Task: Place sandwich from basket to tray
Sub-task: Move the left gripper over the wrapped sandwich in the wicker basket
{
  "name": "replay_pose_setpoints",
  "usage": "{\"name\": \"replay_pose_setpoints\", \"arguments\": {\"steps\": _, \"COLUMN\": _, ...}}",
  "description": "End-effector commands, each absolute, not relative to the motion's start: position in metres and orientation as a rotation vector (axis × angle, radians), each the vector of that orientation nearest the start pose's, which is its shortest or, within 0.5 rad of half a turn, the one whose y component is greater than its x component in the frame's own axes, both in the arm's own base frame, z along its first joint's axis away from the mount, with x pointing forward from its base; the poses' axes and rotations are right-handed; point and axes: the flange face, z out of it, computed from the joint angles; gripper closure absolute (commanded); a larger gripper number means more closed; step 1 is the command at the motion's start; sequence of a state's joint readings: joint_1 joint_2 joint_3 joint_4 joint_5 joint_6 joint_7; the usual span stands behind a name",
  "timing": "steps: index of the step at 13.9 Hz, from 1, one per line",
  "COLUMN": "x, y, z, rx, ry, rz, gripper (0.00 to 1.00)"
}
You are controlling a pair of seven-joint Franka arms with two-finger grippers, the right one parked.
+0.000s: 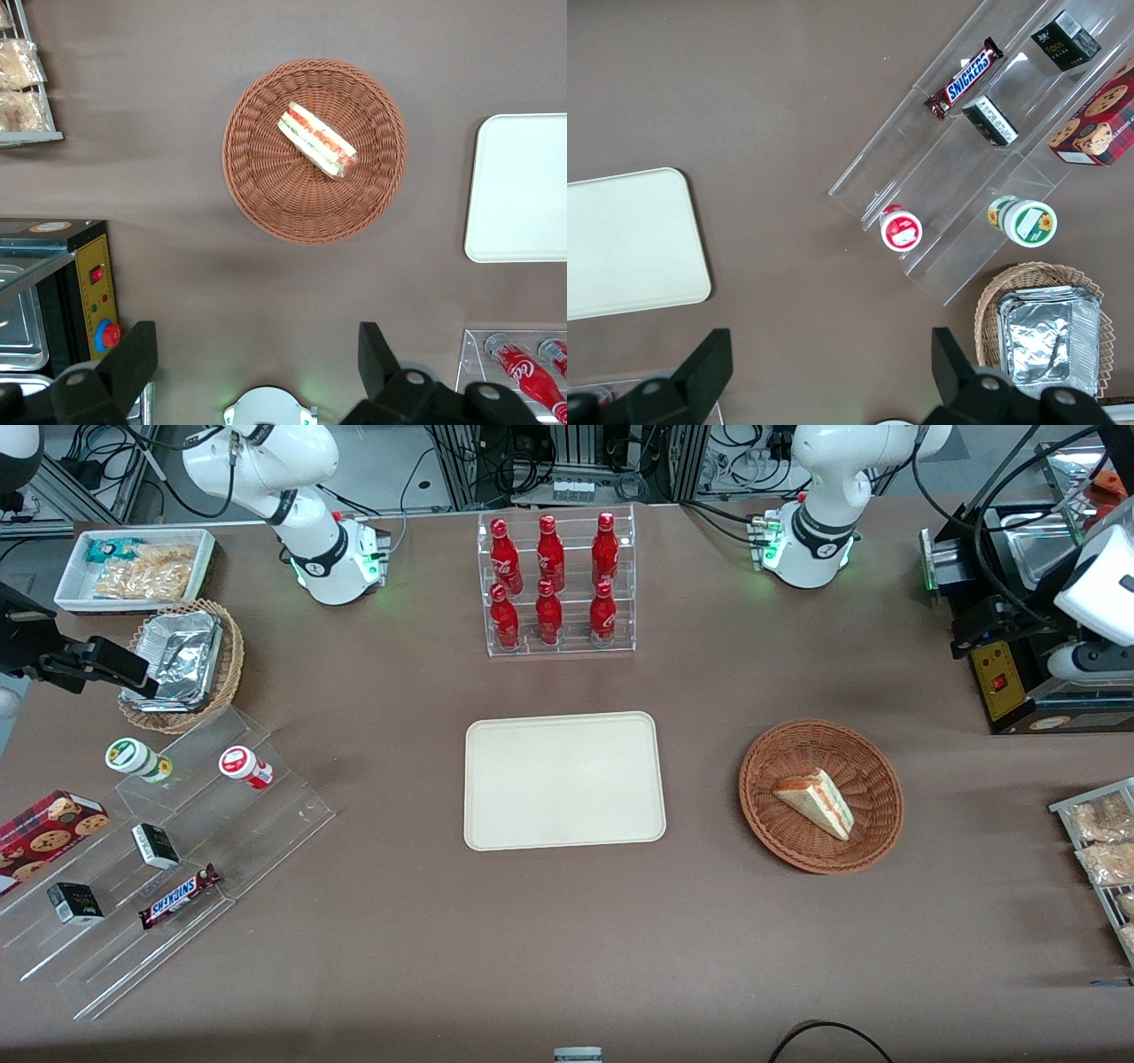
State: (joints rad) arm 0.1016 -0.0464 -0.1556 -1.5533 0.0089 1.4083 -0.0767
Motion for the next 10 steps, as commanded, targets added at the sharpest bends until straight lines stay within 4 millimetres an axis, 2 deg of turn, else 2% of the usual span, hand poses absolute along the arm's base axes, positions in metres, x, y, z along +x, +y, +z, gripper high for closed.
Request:
{"name": "replay_pose_setpoints", "arguments": {"steps": 1, "x": 0.511, "y": -0.029, "z": 0.646, "rx": -3.11, "ry": -0.049, "rz": 0.157, "gripper": 0.0}}
{"name": "replay_pose_setpoints", "arguments": {"steps": 3, "x": 0.516, "y": -0.028, "z": 0.642, "rx": -3.113, "ry": -0.053, "rz": 0.152, "gripper": 0.0}}
{"name": "replay_pose_setpoints", "arguments": {"steps": 5, "x": 0.53, "y": -0.026, "z": 0.62, "rx": -3.114, "ry": -0.066, "rz": 0.166, "gripper": 0.0}}
{"name": "replay_pose_setpoints", "arguments": {"steps": 8, "x": 0.555, "y": -0.025, "z": 0.572, "rx": -3.121, "ry": -0.087, "rz": 0.181, "gripper": 0.0}}
{"name": "replay_pose_setpoints", "arguments": {"steps": 10, "x": 0.568, "y": -0.026, "z": 0.525, "rx": -3.114, "ry": -0.181, "rz": 0.225, "gripper": 0.0}}
